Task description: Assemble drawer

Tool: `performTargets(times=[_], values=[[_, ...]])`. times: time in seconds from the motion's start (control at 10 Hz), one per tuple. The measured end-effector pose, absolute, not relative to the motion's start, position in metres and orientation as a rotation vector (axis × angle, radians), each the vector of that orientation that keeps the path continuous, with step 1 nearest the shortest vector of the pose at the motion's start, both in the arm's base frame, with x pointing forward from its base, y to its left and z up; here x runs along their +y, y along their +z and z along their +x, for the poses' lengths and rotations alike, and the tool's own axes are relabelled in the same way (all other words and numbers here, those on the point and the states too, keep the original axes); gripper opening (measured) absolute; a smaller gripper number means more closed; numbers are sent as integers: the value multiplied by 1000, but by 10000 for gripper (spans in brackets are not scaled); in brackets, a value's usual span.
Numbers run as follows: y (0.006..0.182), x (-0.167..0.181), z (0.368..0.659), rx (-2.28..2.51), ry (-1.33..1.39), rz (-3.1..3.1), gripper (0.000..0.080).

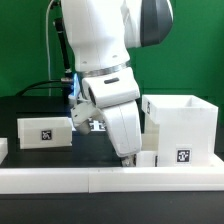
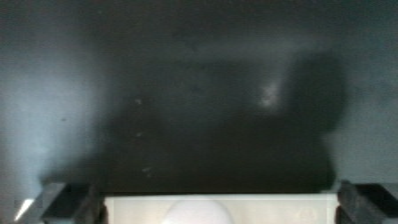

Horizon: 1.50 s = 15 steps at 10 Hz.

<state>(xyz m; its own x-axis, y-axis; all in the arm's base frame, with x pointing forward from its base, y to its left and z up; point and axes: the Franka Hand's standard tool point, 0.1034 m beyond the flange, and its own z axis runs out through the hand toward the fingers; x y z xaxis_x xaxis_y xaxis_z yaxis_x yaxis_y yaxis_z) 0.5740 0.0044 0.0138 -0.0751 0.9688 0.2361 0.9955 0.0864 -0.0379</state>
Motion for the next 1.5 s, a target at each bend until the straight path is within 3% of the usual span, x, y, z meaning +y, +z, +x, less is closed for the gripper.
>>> performTargets(times=[0.7, 1.2, 1.5], values=[[17, 31, 574, -2159, -205, -1965, 649], [22, -23, 583, -2186, -215, -1968, 649], [27, -57, 542, -2131, -193, -2053, 649]])
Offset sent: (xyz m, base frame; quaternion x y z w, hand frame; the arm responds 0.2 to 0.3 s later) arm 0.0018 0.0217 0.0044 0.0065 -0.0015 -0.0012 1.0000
